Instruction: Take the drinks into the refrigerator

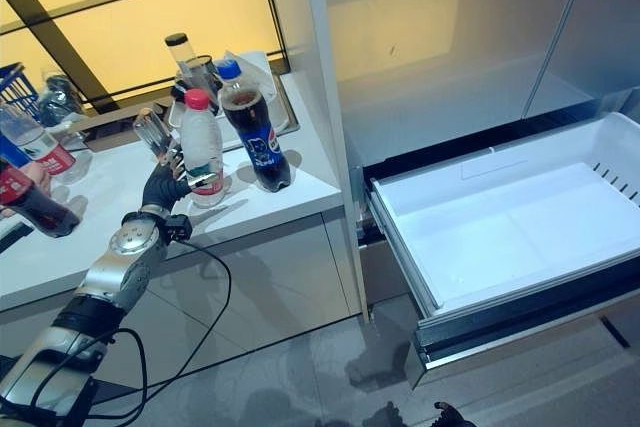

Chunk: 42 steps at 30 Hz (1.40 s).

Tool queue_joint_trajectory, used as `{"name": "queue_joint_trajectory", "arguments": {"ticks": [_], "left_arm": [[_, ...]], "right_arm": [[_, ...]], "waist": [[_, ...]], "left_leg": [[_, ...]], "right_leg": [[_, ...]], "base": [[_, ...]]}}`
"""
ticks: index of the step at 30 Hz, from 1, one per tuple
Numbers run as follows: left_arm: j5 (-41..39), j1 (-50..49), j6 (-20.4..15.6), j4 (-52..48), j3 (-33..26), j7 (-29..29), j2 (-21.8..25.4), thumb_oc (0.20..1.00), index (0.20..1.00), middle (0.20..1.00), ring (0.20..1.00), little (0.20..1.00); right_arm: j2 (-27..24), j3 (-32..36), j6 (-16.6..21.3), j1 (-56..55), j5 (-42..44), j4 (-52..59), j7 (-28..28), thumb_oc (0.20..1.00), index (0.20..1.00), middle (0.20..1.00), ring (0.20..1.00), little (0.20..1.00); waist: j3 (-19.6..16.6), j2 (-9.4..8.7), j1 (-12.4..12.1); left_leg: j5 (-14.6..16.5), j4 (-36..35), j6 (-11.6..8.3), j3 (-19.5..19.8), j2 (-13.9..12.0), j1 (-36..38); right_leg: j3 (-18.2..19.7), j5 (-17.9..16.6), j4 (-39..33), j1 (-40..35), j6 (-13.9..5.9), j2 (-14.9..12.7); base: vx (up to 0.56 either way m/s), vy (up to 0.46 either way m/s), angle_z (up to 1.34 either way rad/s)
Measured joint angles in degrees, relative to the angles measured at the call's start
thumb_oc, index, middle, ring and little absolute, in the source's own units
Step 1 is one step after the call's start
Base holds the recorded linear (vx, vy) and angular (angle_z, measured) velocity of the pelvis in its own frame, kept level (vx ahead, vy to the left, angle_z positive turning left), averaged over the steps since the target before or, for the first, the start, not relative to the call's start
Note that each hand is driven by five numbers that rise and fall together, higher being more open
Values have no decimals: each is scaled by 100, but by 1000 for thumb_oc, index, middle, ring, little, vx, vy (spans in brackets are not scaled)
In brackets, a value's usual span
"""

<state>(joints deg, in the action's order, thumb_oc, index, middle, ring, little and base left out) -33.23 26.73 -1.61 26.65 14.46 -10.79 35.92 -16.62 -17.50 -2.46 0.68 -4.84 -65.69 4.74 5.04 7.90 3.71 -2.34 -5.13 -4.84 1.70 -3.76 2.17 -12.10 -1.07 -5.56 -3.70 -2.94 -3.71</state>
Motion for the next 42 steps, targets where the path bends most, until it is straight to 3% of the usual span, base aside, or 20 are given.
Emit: {"name": "queue_joint_trajectory", "arguments": {"ticks": [6,7,8,16,24,42], "left_arm": [[103,-72,1,3,-155,-11,-116,1000,1000,1000,1000,1000],[105,-72,-1,3,-191,-12,-134,680,680,680,680,680],[106,-67,-11,3,-223,-14,-158,200,200,200,200,200],[110,282,-114,205,-357,-253,-162,200,200,200,200,200],[277,563,-251,138,-354,-265,-225,200,200,200,200,200],[317,559,-139,177,-297,-45,-229,200,200,200,200,200]], "right_arm": [[8,84,7,5,4,33,6,1000,1000,1000,1000,1000],[8,95,8,3,7,34,8,1000,1000,1000,1000,1000],[7,106,10,9,26,34,16,1000,1000,1000,1000,1000],[3,109,106,45,232,41,99,1000,1000,1000,1000,1000],[36,117,172,82,350,71,109,1000,1000,1000,1000,1000],[42,111,172,128,350,46,82,1000,1000,1000,1000,1000]], "waist": [[73,-14,3],[75,-17,8],[75,-17,5],[137,-83,9],[287,-275,44],[372,-254,160]], "left_leg": [[1,0,-1,-13,-12,-6],[1,0,-1,-13,-15,-13],[1,0,-2,-13,-16,-35],[-13,3,12,-133,-23,-358],[-43,3,33,-243,-7,-382],[-48,3,29,-189,-7,-170]], "right_leg": [[19,-5,-1,11,7,37],[19,-4,-1,21,7,39],[19,-5,-1,40,7,40],[97,-117,2,435,18,49],[221,-156,29,508,3,18],[207,-150,-2,272,4,27]], "base": [[2,-1,-1],[-32,-18,0],[-55,-9,0],[-60,-5,-7],[5,-7,-8],[0,0,0]]}}
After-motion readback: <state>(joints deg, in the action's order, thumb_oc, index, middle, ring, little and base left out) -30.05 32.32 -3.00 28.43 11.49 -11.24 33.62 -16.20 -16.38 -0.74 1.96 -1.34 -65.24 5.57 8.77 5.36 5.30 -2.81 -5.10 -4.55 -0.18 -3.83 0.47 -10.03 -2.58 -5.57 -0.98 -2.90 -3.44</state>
